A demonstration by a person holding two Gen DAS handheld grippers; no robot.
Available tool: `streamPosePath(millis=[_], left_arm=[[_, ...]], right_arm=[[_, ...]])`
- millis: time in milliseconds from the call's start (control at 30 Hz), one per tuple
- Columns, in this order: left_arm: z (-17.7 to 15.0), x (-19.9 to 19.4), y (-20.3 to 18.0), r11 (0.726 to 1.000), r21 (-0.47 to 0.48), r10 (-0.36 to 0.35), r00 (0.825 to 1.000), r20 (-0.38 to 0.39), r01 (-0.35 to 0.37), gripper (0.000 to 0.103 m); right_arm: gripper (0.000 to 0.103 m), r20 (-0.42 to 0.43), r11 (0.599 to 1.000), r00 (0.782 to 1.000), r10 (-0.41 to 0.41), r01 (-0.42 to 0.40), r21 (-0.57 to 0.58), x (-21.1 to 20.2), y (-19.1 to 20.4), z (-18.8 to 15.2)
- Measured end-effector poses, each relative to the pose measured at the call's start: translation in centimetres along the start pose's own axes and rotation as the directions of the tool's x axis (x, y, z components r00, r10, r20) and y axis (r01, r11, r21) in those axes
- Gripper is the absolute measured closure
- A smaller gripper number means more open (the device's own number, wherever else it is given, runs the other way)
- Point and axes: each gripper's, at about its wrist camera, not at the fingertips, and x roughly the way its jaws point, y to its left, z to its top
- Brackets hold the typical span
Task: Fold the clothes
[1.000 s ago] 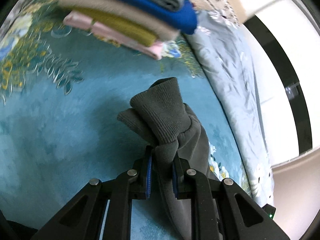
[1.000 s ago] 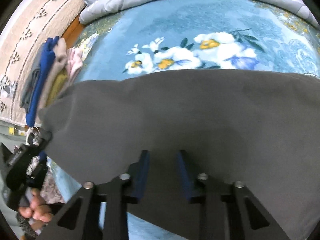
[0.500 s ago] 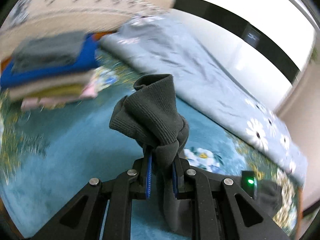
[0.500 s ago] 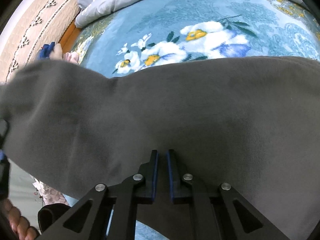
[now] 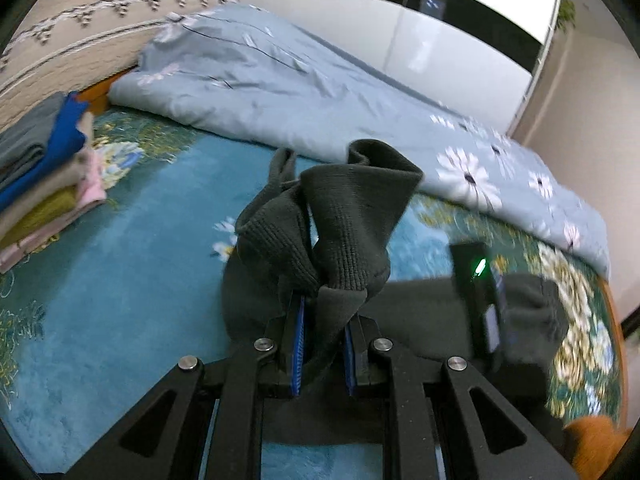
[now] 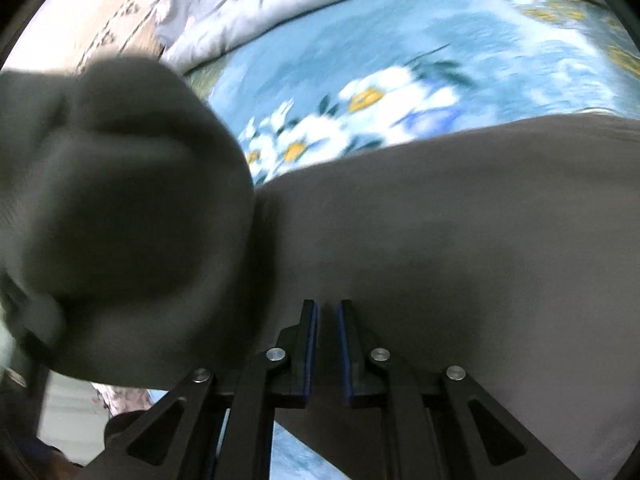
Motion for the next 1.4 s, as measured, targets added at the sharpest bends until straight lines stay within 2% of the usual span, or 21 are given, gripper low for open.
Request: streamPosePath(millis=[133,167,233,467,533,567,633,667,700,800,900,933,1033,1100,1200,1300,1400], left_arm=[[-1.2,1.8,-2.8,0.996,0.084,0.015,0.998,-0.068,-0.01,0.086],[-1.5,2.3,-3.3,0.997,0.07,0.044,0.996,-0.079,-0.039,0.086],[-2.4,3.5,-4.5,0.996,0.085,0.044,0.991,-0.123,-0.033,0.086],[-4.2,5.8,-6.5,0.985,0.172,0.067,0.972,-0.226,-0.028,0.086],[-4.5,5.8,-6.6,0.985,0.172,0.063,0.97,-0.234,-0.022,0.08],[-4.5,5.7,-6.5,0.986,0.165,0.053,0.97,-0.239,-0.013,0.077],[-4.5,5.3,-6.5,0.99,0.141,0.014,0.968,-0.252,0.023,0.058],[-4.6,5.1,-6.6,0.991,0.128,-0.01,0.965,-0.26,0.045,0.054],[-4.6,4.8,-6.6,0.991,0.116,-0.034,0.963,-0.267,0.067,0.052],[-4.7,3.6,-7.1,0.988,0.123,-0.063,0.963,-0.26,0.098,0.052],[-4.3,2.2,-6.0,0.99,0.07,-0.1,0.967,-0.235,0.12,0.052],[-4.0,1.7,-4.9,0.992,0.02,-0.115,0.969,-0.221,0.122,0.052],[-4.4,0.9,-1.1,0.991,-0.119,-0.089,0.979,-0.183,0.068,0.051],[-4.6,0.4,1.5,0.977,-0.212,-0.068,0.985,-0.16,0.033,0.05],[-4.9,-0.3,5.3,0.937,-0.348,-0.033,0.991,-0.129,-0.014,0.047],[-5.2,-1.1,9.1,0.876,-0.479,0.006,0.995,-0.104,-0.055,0.047],[-5.9,-1.5,12.1,0.806,-0.585,0.031,0.995,-0.098,-0.083,0.047]], right_arm=[[0.091,0.052,0.998,0.998,-0.023,0.02,0.062,-2.7,-2.8,0.3],[0.091,0.064,0.997,0.998,-0.03,0.025,0.077,-3.3,-3.5,0.4],[0.091,0.083,0.993,0.995,-0.05,0.04,0.112,-4.5,-5.0,0.3],[0.088,0.079,0.973,0.991,-0.104,0.085,0.216,-6.6,-9.7,-0.2],[0.088,0.071,0.97,0.992,-0.105,0.087,0.228,-6.6,-10.1,-0.3],[0.088,0.067,0.968,0.992,-0.106,0.087,0.235,-6.7,-10.3,-0.4],[0.087,0.064,0.966,0.993,-0.102,0.084,0.245,-6.7,-10.4,-0.6],[0.084,0.064,0.964,0.993,-0.099,0.08,0.252,-6.7,-10.4,-0.6],[0.078,0.065,0.962,0.994,-0.092,0.072,0.262,-6.7,-10.4,-0.7],[0.068,0.076,0.955,0.994,-0.075,0.05,0.293,-6.9,-10.4,-0.8],[0.058,0.093,0.95,0.993,-0.069,0.037,0.31,-7.5,-10.3,-0.6],[0.056,0.101,0.948,0.993,-0.066,0.031,0.317,-7.7,-10.4,-0.6],[0.048,0.133,0.938,0.99,-0.051,0.001,0.348,-8.7,-10.9,-0.4],[0.046,0.159,0.931,0.987,-0.037,-0.024,0.364,-9.4,-11.1,-0.4],[0.043,0.198,0.934,0.98,-0.014,-0.058,0.353,-10.0,-10.8,-0.4],[0.037,0.229,0.95,0.973,0.004,-0.074,0.302,-10.5,-9.5,-0.4],[0.036,0.227,0.97,0.974,0.023,-0.077,0.232,-10.6,-7.8,-0.5]])
